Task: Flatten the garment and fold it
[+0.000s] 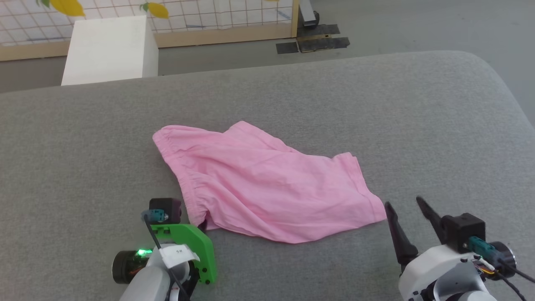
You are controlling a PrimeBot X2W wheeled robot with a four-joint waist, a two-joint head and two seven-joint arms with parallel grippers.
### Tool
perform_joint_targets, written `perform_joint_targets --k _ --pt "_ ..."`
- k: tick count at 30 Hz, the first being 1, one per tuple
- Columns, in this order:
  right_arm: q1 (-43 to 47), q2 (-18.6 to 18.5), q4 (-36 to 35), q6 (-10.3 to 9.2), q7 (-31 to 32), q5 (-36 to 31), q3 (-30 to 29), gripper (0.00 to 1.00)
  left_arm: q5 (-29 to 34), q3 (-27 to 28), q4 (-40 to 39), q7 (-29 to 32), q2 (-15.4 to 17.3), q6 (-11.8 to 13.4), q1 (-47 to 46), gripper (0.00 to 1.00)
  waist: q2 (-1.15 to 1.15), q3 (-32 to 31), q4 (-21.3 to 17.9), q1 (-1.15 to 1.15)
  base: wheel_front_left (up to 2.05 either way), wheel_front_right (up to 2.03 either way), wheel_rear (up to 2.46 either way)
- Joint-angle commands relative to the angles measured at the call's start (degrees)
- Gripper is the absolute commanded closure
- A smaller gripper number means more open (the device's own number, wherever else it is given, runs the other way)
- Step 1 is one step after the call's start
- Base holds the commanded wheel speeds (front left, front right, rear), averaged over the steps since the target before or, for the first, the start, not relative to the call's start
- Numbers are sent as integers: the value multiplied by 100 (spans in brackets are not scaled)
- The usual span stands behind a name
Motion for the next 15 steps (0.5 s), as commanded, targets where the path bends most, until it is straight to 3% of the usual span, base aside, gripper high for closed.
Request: perform_joint_targets --k 1,15 --pt "-54 3 118 -9 257 44 -39 0 -26 3 -85 10 52 56 133 100 0 18 76 0 0 0 0" --pt "-1046 3 1448 -9 2366 40 -211 0 -93 -27 -736 32 90 113 246 100 0 394 517 0 0 0 0"
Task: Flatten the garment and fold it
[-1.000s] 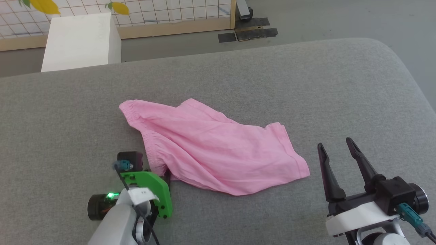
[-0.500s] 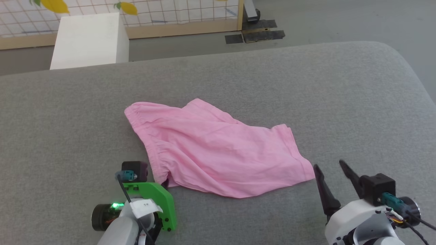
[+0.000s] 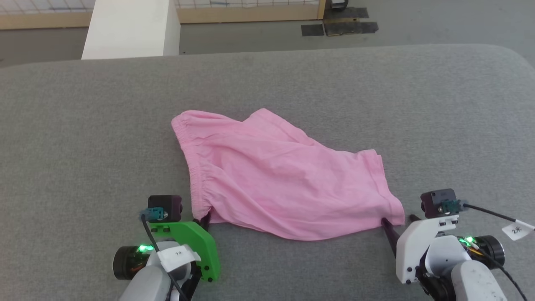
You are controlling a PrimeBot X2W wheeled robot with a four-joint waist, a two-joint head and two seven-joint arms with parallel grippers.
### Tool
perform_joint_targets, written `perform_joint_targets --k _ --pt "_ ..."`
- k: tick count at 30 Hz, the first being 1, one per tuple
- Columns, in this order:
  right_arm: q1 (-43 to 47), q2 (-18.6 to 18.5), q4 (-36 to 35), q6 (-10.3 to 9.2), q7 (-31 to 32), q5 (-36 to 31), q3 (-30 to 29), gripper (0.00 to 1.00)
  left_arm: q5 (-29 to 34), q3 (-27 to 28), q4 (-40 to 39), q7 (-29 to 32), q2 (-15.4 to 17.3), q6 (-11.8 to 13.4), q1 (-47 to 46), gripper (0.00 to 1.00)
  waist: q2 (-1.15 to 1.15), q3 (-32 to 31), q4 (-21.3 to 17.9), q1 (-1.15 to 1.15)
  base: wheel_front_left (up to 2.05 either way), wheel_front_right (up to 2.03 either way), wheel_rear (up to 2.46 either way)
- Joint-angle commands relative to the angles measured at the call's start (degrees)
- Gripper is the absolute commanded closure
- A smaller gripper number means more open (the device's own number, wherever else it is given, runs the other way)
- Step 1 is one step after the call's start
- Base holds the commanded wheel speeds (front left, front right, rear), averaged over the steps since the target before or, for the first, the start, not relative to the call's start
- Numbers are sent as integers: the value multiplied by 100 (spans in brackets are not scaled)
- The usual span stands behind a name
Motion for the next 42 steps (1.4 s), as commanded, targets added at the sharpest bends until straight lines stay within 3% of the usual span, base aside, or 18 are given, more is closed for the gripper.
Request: perform_joint_targets --k 1,3,4,5,6,9,16,21,26,32,36,42 --pt "-124 0 64 -9 146 -60 29 0 -54 11 -24 -2 26 10 16 100 0 104 100 0 0 0 0" --pt "-174 0 121 -9 382 -65 99 0 -68 5 -36 -16 21 6 18 100 0 125 122 0 0 0 0" --pt "-174 0 145 -9 554 -76 136 29 -72 0 -37 -23 21 5 20 100 0 131 132 0 0 0 0" --pt "-158 0 148 -9 730 -67 185 87 -78 -2 -36 -32 20 4 24 100 0 130 139 0 0 0 0" --pt "-137 0 133 -9 863 -53 224 100 -84 -5 -32 -37 19 3 29 100 0 124 143 0 0 0 0" --pt "-26 0 -40 -9 1153 -27 300 100 -113 -6 -21 -59 18 0 64 100 0 66 136 0 0 0 0" --pt "399 0 -901 -9 704 395 157 100 -276 94 -335 -423 -7 -109 262 100 0 -266 91 0 0 0 0" --pt "946 0 -1876 -9 692 873 -47 100 -748 293 -1181 -458 -18 -291 600 100 0 -507 60 0 0 0 0" --pt "1064 0 -2873 -9 1057 822 -59 100 -1304 427 -2260 -25 141 -533 682 100 0 -626 46 0 0 0 0" --pt "-25 -213 -3514 -9 1770 510 254 100 -2151 623 -3017 987 377 -705 -210 100 0 -431 56 0 0 0 0" --pt "-1289 -710 -3170 -9 2202 594 526 100 -2528 880 -2796 1566 496 -571 -1358 100 0 -48 55 0 0 0 0" --pt "-3443 -1201 -2230 -9 2187 594 799 100 -2259 1113 -1948 1726 628 -321 -3257 100 0 684 33 0 0 0 0"
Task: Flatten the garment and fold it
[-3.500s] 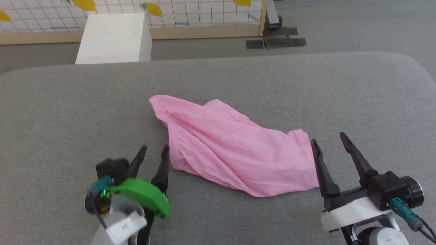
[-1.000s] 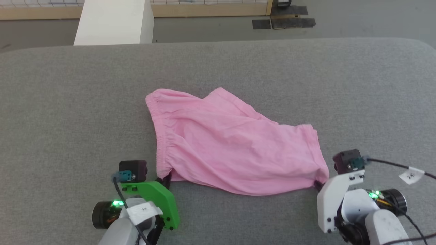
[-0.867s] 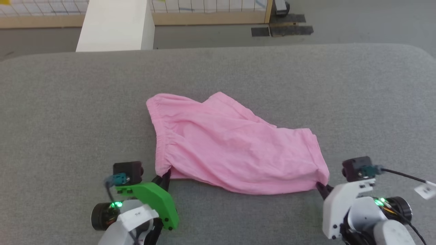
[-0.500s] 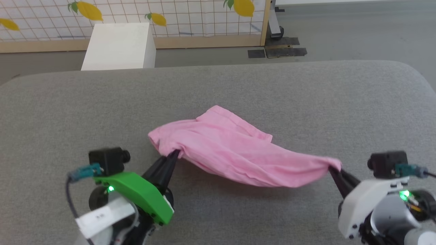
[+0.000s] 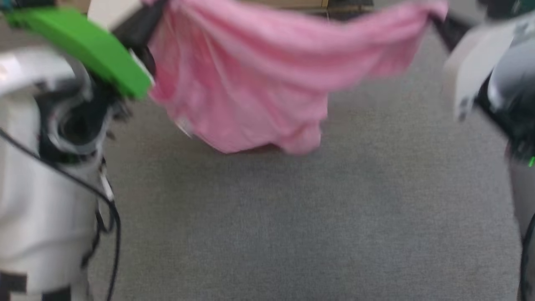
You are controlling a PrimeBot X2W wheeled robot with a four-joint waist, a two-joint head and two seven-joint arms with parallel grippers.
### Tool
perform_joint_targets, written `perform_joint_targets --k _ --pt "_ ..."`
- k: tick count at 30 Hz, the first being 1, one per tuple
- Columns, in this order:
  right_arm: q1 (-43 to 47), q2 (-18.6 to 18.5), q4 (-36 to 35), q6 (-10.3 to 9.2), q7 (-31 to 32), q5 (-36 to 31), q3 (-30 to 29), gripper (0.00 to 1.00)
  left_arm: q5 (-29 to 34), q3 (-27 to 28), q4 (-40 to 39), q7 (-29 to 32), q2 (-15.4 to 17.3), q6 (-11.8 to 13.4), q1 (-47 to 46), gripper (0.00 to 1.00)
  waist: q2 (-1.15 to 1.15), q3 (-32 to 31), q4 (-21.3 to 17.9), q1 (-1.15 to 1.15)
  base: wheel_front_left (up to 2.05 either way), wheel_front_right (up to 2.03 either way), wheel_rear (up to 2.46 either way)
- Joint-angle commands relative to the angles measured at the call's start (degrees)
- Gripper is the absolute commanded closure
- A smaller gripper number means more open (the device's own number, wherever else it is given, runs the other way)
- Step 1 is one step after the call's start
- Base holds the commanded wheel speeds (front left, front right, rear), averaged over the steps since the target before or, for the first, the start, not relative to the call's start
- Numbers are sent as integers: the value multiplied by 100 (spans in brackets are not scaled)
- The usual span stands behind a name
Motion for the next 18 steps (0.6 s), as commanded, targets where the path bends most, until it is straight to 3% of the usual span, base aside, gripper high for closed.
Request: perform_joint_targets --k 1,7,11,18 --pt "-435 -33 184 -8 -111 -50 22 100 150 46 176 -71 25 65 -389 100 0 635 -20 0 0 0 0" --pt "-2291 -42 1270 -8 -730 -529 178 100 533 285 1300 -709 -8 146 -2002 100 0 1228 -96 0 0 0 0" --pt "-3093 116 1778 -8 -1344 -845 128 100 594 481 1802 -1343 -137 66 -2756 100 0 1443 -120 0 0 0 0" --pt "-3264 282 2392 -8 -2121 -941 208 100 551 479 2401 -1939 -285 -351 -2845 100 0 1457 -84 0 0 0 0"
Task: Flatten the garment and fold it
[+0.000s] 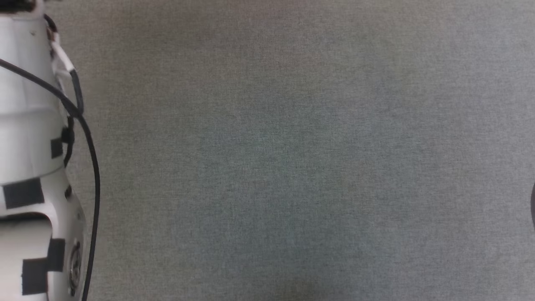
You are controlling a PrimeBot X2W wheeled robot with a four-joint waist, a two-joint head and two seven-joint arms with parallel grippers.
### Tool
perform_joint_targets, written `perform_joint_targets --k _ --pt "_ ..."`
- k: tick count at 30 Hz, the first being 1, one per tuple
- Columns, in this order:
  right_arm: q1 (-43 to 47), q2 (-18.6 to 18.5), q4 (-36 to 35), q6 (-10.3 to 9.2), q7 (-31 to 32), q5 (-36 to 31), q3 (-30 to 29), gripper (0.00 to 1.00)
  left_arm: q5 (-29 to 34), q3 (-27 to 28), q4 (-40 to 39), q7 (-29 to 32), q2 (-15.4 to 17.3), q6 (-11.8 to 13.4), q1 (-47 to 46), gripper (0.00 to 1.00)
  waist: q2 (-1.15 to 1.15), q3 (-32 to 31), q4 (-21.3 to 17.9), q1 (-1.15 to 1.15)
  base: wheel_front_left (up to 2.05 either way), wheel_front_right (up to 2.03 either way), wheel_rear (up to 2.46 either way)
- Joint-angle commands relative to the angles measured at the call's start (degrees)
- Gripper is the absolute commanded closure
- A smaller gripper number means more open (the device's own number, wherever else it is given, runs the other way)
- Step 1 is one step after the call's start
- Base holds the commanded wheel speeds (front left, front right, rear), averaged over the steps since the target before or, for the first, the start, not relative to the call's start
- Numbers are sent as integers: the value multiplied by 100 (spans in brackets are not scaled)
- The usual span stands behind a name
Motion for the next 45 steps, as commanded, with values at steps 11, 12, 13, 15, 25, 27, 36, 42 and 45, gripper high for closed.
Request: perform_joint_targets --k 11,12,13,15,25,27,36,42,45 --pt "2302 -341 -111 -10 434 1169 680 100 -74 -587 -113 652 332 -465 2748 100 0 -783 80 -2 0 0 0" --pt "2634 -416 -278 -10 542 1327 701 100 -106 -662 -256 782 368 -472 3132 100 0 -888 89 -2 0 0 0" --pt "2911 -489 -428 -10 629 1424 723 100 -140 -701 -381 869 388 -455 3437 100 0 -977 102 -2 0 0 0" --pt "3560 -633 -796 -10 826 1592 716 100 -159 -823 -674 1073 481 -416 4126 100 0 -1154 121 -2 0 0 0" --pt "6753 -557 -2372 -10 1797 1634 5 100 -112 -1163 -2042 1531 709 226 6792 100 0 -1702 202 -2 0 0 0" --pt "7271 -451 -2605 -10 2028 1539 -133 100 -161 -1174 -2251 1602 744 327 7178 100 0 -1774 216 -2 0 0 0" --pt "9158 119 -3590 -10 3052 1205 -842 100 -286 -1221 -3192 2073 996 898 8669 100 0 -1918 291 -2 0 0 0" --pt "9540 333 -4133 -10 3218 1149 -1128 100 -450 -1270 -3805 2156 916 1003 9013 100 0 -1915 362 -2 0 0 0" --pt "9263 268 -4285 -10 3038 1141 -1065 100 -467 -1305 -3900 2012 791 864 8796 100 0 -1917 403 -2 0 0 0"
